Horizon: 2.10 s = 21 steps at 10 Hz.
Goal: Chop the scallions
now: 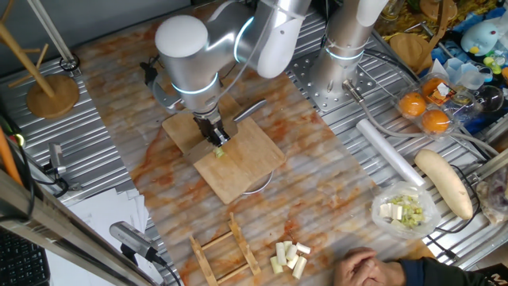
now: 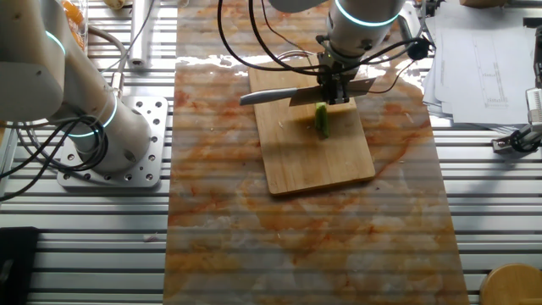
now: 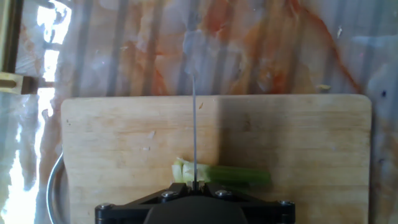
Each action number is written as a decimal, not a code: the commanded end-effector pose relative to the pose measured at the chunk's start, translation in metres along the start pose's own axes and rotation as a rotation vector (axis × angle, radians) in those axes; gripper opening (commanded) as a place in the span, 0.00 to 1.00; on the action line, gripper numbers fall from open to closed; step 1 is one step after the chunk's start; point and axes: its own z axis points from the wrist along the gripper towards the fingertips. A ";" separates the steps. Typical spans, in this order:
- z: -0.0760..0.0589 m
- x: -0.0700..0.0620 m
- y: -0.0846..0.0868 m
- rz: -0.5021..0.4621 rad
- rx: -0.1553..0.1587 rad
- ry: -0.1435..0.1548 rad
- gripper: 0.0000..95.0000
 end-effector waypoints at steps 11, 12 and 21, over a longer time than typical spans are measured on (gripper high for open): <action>0.014 -0.004 0.002 0.005 0.013 -0.042 0.00; 0.014 -0.004 0.002 0.006 0.012 -0.036 0.00; 0.014 -0.004 0.002 0.001 0.008 -0.015 0.00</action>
